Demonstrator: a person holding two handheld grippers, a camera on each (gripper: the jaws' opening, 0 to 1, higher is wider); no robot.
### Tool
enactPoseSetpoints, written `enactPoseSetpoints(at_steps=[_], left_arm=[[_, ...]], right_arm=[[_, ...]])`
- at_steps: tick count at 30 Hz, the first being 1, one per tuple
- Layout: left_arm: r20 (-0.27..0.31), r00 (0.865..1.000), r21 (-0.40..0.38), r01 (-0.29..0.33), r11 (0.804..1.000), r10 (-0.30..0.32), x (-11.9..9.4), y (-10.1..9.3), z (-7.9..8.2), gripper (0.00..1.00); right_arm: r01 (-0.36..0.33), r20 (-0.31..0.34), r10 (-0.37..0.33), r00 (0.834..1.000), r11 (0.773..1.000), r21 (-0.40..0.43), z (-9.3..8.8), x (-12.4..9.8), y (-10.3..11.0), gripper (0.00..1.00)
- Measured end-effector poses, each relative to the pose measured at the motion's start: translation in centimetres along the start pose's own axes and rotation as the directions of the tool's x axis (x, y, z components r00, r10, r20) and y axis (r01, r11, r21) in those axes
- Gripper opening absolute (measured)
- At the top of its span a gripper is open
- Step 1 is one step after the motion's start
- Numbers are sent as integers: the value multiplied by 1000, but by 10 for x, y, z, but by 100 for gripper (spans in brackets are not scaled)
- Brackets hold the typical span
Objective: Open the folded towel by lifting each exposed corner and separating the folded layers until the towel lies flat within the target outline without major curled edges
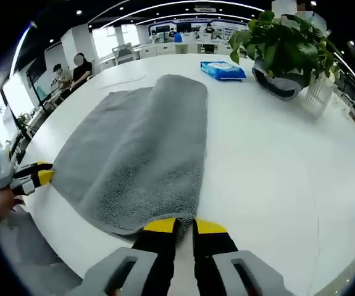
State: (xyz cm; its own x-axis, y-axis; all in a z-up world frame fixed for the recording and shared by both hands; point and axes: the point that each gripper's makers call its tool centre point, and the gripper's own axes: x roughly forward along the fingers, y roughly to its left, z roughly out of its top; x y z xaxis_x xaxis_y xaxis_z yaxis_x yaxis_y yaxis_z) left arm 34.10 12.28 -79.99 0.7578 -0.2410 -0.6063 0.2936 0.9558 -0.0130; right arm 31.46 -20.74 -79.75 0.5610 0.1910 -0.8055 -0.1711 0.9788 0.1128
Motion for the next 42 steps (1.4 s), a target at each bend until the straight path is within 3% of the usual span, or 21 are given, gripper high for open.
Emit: enactPoseSetpoints(at_steps=[5,18,23,25,29,30,33,36,39,42], left_arm=[[-10,997,-118,-79,990,78,-5,26,-7,23],[-12,989,-132,-147,980,146,-10,47,-10,23],[-36,980,-173,-199,965,195,-16,60,-14,23],[-46,978,-150,-207,967,202,-17,57,-13,23],[-41,972,30,-230,973,231,-19,56,-2,21],[-33,971,33,-234,972,235,-19,56,0,21],[57,974,9,-221,975,221,-20,51,18,21],[106,980,-29,-165,986,167,-18,42,27,22],[114,987,-72,-108,992,116,-12,32,26,22],[104,990,-84,-86,993,94,-8,30,23,22]], right_arm=[[-45,7,45,999,999,-9,1,3,11,10],[-106,11,107,994,990,-90,3,9,32,12],[-160,87,166,982,984,-74,16,3,41,15],[-164,98,171,980,983,-80,20,3,44,17],[-192,121,206,971,974,-116,28,6,56,23],[-191,126,209,970,972,-138,31,7,59,24],[-195,112,220,969,960,-199,34,12,68,25],[-210,63,231,971,949,-237,25,20,76,25],[-207,-2,216,976,934,-291,12,26,77,26],[-180,-3,193,981,911,-371,9,29,77,25]])
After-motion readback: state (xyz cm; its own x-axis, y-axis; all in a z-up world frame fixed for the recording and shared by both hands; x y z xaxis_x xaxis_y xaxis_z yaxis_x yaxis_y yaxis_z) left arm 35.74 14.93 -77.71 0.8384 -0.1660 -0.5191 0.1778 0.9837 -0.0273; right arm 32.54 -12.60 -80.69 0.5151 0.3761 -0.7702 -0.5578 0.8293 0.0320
